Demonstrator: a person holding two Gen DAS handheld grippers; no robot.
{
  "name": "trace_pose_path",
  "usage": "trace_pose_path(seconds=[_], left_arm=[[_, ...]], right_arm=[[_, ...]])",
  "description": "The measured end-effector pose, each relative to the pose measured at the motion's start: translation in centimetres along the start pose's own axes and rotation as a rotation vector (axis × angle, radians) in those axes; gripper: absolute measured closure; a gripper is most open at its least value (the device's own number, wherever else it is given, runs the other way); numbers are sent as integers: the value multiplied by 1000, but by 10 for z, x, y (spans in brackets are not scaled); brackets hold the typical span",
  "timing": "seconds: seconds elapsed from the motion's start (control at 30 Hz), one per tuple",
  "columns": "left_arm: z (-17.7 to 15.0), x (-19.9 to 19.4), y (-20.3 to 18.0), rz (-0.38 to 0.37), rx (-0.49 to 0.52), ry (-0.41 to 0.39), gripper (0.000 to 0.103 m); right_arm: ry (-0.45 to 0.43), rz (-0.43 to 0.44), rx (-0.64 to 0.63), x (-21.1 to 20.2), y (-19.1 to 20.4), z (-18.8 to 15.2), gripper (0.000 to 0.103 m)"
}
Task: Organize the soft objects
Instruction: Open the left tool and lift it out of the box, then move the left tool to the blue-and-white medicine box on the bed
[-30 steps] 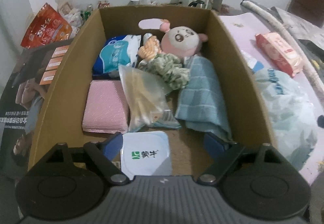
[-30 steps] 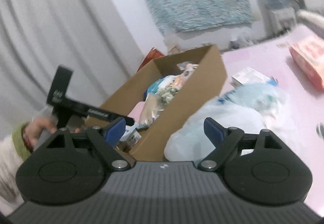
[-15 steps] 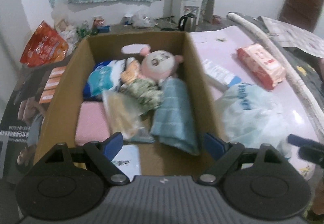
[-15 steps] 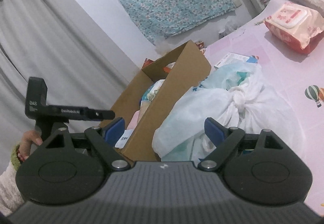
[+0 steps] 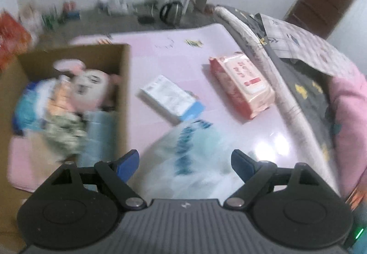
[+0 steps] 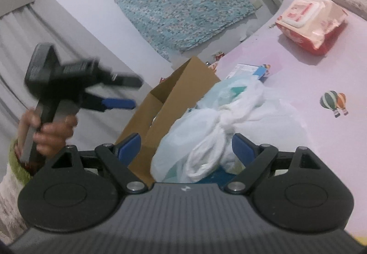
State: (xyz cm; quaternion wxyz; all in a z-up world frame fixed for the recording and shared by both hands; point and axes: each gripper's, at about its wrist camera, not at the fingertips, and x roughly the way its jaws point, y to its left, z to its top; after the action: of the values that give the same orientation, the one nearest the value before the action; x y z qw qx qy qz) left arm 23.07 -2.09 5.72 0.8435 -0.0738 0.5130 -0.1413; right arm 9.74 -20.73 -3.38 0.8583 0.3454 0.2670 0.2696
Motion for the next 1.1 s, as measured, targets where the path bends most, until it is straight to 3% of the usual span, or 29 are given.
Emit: trace_pose_path(seconds=[0.13,0.27,0.57,0.6,0.83,1.1], left_arm=[[41,57,-15,24,-125,73,11],[75,119,-21,98,-258,141,11],[106,219,-13,267,-413,228,11],[107,223,-12,287,-416,216,3],[116,239,-27,393,-328,152,3],[114,243,-46,408,-289,184,6]], right_arm=[[-9,3,23,1,-15,3,16],[-16,10,48,0,-27,6,16],[-40,16,83,-9,-49,12,16],[-41,17,80,-10,-50,13,16],[-54,8,102,-15,-61,15,16],[-65,11,115,-17,-68,14,16]])
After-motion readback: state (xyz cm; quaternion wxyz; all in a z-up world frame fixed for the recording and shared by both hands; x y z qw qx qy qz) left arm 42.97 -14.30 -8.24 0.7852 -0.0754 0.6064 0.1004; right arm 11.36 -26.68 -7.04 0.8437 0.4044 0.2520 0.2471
